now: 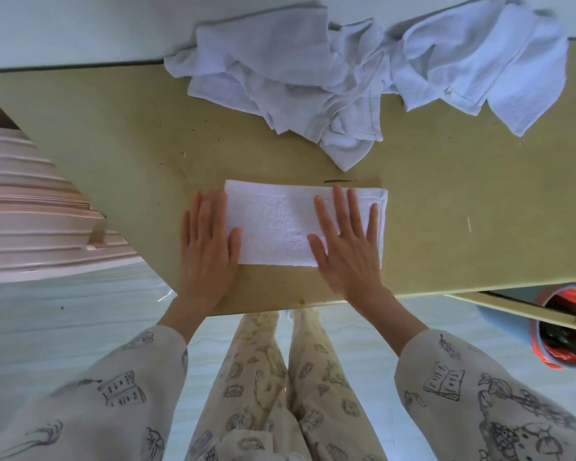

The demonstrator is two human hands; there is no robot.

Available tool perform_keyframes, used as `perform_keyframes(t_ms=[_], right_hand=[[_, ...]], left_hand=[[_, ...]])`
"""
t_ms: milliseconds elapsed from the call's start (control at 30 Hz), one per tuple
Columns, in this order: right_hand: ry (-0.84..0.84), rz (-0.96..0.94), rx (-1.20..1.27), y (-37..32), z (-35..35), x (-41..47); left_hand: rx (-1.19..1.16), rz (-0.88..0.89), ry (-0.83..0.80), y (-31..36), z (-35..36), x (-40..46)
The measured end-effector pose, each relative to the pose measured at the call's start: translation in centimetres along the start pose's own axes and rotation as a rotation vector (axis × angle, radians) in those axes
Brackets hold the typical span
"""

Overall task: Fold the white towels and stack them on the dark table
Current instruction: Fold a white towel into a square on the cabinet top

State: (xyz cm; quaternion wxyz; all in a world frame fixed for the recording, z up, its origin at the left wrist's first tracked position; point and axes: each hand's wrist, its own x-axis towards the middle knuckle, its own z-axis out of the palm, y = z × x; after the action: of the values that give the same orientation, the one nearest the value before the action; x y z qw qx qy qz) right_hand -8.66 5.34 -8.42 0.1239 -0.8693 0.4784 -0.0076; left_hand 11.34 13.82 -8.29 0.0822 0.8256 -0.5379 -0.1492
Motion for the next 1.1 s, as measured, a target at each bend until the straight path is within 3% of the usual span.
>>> perform_keyframes(t_ms=[67, 167, 300, 467, 667, 1100], right_hand=[[0.004, -0.062, -0.002, -1.6, 0.5, -0.1], [-0.010, -0.039, -0.031, -2.4, 1.7, 0.3], [-0.025, -0.034, -0.068, -1.9, 2.6, 0.3], [-0.025, -0.031, -0.078, -2.0, 2.5, 0.3], [-0.047, -0.026, -0.073, -2.0, 2.5, 0.3], [-0.075, -0.025, -0.020, -2.0, 2.3, 0.4]], left_hand=[[-0.093, -0.259, 0.104, 1.3, -0.7, -0.2], [-0.197, -0.563, 0.054, 3.0, -1.1, 0.1], [-0.252, -0.686, -0.030, 3.9, -1.3, 1.0], [-0.283, -0.667, -0.153, 4.3, -2.1, 2.2], [-0.741, -0.809, -0.099, 3.6, -3.3, 3.3], [-0.573, -0.628, 0.082, 4.2, -3.6, 3.1]])
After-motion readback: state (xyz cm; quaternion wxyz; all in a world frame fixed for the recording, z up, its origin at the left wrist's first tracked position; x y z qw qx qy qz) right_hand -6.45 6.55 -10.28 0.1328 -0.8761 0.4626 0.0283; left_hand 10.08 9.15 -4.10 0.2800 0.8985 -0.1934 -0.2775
